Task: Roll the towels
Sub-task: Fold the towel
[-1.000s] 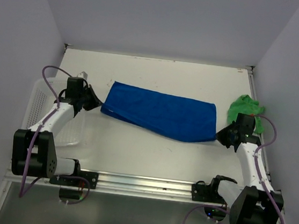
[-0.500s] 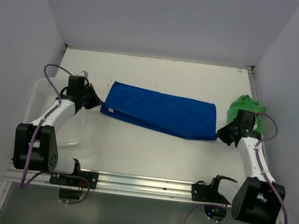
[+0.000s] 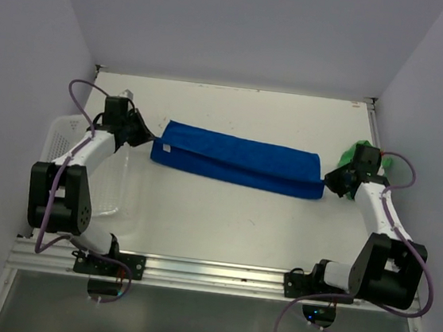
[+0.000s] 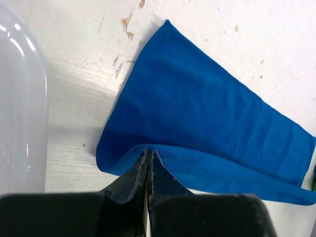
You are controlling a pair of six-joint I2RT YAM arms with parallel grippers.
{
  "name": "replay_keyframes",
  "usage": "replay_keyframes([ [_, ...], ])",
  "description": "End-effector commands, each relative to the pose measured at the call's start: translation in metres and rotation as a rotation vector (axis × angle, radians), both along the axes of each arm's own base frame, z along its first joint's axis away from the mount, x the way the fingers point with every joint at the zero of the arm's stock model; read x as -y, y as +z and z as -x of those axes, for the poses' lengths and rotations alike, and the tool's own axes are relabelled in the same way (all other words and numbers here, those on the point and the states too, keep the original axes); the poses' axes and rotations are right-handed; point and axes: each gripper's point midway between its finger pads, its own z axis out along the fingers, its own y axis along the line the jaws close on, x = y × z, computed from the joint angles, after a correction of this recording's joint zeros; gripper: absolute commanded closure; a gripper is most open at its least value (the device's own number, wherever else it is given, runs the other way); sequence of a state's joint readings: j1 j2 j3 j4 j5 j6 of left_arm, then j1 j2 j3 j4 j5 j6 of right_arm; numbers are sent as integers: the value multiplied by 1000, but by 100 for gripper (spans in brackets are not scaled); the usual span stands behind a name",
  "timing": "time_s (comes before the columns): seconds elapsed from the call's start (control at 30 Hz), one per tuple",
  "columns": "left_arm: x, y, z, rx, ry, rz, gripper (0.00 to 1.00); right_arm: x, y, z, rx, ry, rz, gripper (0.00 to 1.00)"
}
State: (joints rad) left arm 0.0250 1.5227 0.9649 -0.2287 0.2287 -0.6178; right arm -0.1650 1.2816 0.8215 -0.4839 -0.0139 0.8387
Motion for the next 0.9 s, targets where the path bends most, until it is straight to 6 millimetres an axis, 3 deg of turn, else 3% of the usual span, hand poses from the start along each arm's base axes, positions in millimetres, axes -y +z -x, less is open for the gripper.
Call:
replay_keyframes([
  [0.0,3,28,-31,96,2,11,100,10,18,-30,79,-50,4,100],
  [0.13,4,27,-42,91,4,-1,100,12,17,-45,84,-67,-8,100],
  [0.2,16,25,-45,84,-16,1,100,12,13,-49,73,-77,-17,100],
  [0.87,12,20,-81,68,13,-13,100,29,13,-85,75,-160,2,100],
])
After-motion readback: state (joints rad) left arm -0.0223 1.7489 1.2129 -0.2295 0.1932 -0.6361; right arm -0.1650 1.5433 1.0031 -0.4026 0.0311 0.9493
